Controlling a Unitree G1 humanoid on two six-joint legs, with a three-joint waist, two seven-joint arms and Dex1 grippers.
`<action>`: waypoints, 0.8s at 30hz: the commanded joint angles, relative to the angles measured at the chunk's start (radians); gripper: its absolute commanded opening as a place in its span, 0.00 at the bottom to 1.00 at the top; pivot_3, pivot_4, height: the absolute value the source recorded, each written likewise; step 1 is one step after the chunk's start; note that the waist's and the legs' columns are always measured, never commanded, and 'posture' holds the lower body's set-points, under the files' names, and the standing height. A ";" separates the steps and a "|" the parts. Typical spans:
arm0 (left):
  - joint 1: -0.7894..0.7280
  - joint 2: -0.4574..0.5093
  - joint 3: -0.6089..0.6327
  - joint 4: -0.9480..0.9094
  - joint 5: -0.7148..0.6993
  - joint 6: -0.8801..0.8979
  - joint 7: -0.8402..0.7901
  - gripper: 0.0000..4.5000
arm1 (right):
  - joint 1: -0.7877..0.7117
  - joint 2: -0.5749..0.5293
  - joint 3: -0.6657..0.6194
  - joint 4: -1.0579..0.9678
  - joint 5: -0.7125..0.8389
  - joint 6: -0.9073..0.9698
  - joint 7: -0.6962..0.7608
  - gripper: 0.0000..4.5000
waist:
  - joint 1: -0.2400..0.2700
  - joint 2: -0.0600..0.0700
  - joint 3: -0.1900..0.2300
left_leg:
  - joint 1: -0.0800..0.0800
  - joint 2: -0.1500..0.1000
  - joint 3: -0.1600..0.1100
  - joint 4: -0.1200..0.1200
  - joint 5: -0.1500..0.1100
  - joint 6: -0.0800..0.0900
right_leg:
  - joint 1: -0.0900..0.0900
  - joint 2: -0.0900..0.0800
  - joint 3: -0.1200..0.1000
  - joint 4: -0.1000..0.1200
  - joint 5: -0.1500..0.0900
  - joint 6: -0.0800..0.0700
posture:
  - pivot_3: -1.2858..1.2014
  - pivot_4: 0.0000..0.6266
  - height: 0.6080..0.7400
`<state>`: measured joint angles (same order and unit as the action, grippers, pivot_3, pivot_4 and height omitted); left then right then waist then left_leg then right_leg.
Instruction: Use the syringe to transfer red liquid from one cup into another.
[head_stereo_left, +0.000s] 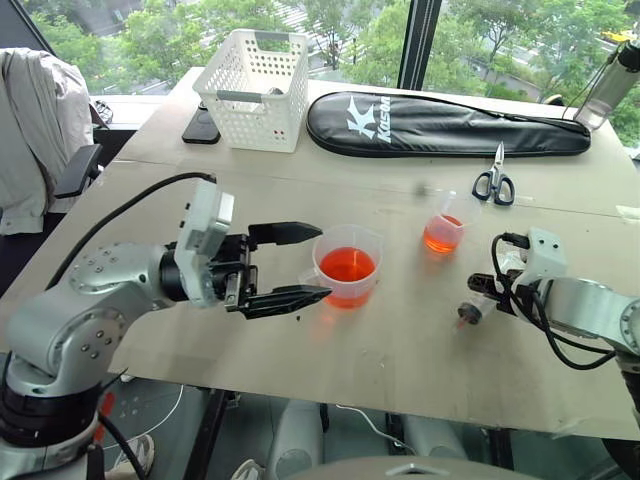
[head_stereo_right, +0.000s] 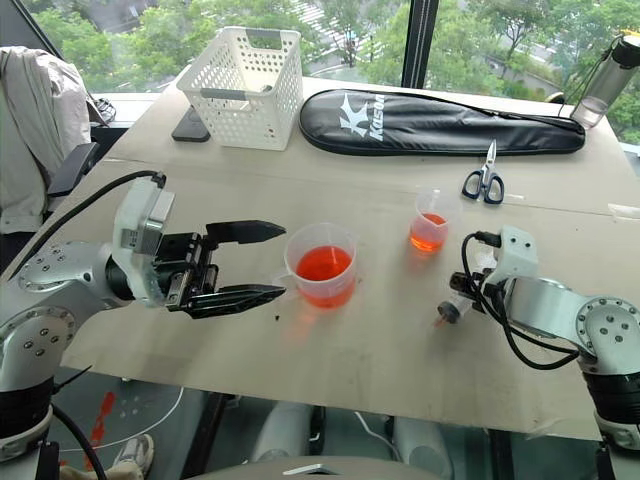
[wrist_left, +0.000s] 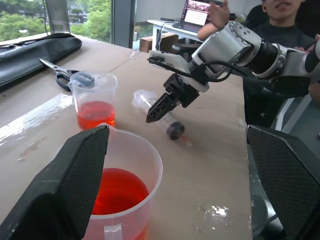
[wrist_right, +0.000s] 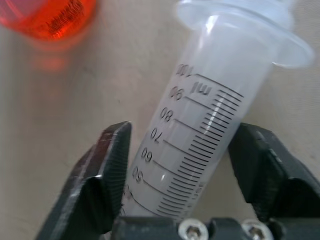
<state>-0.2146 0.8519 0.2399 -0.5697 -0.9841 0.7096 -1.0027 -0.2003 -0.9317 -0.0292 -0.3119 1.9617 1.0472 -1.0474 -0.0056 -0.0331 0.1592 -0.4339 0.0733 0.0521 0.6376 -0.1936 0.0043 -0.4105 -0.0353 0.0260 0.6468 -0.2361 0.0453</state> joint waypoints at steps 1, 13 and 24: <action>0.001 -0.006 0.026 -0.034 -0.020 -0.020 0.015 1.00 | 0.028 -0.156 -0.039 0.002 0.011 0.101 0.174 0.34 | -0.001 0.000 0.000 | 0.000 0.000 0.000 0.000 0.000 0.000 | 0.000 0.000 0.000 0.000 0.000 0.000 | 0.52 0.24 0.88; -0.028 -0.021 -0.007 -0.014 -0.012 -0.026 0.002 1.00 | 0.088 -0.396 -0.021 -0.093 -0.319 0.255 0.726 0.33 | -0.005 0.000 -0.001 | 0.001 0.001 0.001 0.000 0.000 0.000 | -0.001 0.001 0.001 -0.001 0.000 0.001 | 0.52 0.24 0.88; -0.016 -0.012 0.001 -0.023 -0.010 -0.027 -0.008 1.00 | 0.079 -0.329 0.005 -0.104 -0.589 0.290 0.980 0.82 | -0.005 0.000 -0.001 | 0.001 0.001 0.001 0.000 0.000 0.000 | -0.001 0.001 0.001 -0.001 -0.001 0.002 | 0.52 0.24 0.88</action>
<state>-0.2300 0.8336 0.2260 -0.5701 -0.9843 0.7025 -1.0021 -0.1097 -1.2591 -0.0108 -0.4110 1.4089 1.3228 -0.1054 -0.0109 -0.0332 0.1583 -0.4327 0.0741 0.0533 0.6374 -0.1938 0.0043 -0.4112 -0.0343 0.0268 0.6460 -0.2369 0.0471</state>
